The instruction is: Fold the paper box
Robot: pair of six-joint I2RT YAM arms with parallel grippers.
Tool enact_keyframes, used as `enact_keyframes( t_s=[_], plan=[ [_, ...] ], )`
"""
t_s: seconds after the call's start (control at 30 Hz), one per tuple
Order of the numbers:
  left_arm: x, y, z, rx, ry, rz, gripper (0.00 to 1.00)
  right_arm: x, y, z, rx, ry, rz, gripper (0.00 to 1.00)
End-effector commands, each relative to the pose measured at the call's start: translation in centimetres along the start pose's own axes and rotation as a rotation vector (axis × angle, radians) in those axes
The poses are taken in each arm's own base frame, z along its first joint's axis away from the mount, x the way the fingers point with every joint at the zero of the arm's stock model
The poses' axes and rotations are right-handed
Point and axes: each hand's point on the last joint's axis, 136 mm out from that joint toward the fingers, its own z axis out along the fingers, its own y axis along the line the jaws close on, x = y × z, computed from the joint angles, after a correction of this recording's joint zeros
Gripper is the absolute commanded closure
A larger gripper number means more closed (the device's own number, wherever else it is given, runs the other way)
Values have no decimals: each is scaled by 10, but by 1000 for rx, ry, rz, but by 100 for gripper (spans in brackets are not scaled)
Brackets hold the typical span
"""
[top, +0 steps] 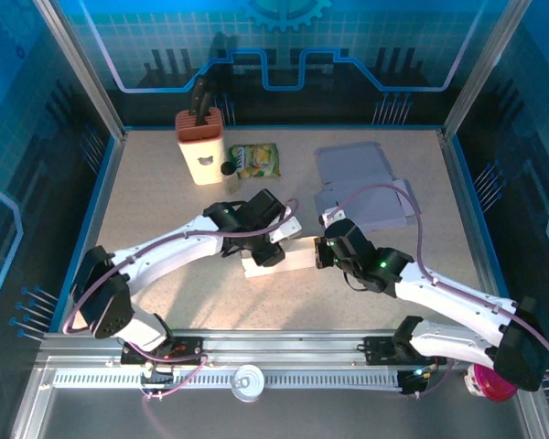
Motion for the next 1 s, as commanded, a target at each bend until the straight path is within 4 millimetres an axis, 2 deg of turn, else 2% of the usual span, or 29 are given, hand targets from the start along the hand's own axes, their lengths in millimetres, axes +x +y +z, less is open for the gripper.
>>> enact_keyframes(
  t_s=[0.0,0.13,0.2,0.3,0.4,0.57,0.67,0.77,0.97],
  plan=[
    [-11,5,-20,-20,-100,-90,51,10,-6,-1,39,16,-10,100],
    [-13,13,-43,-69,-174,-200,47,8,-5,-1,40,14,-7,100],
    [-7,22,-56,-130,-194,-285,48,7,-4,-1,39,14,-6,100],
    [14,33,-73,-224,-178,-430,55,8,-2,1,38,21,-4,100],
    [38,29,-83,-260,-152,-510,56,8,-1,1,41,21,-1,100],
    [87,24,-85,-303,-3,-626,58,4,2,0,40,21,0,100],
    [101,13,-80,-263,54,-680,60,4,2,1,53,31,4,100],
    [108,11,-75,-257,52,-692,60,5,3,1,50,31,6,100],
    [92,13,-72,-243,-9,-668,60,4,1,-2,55,29,6,100]
  ],
)
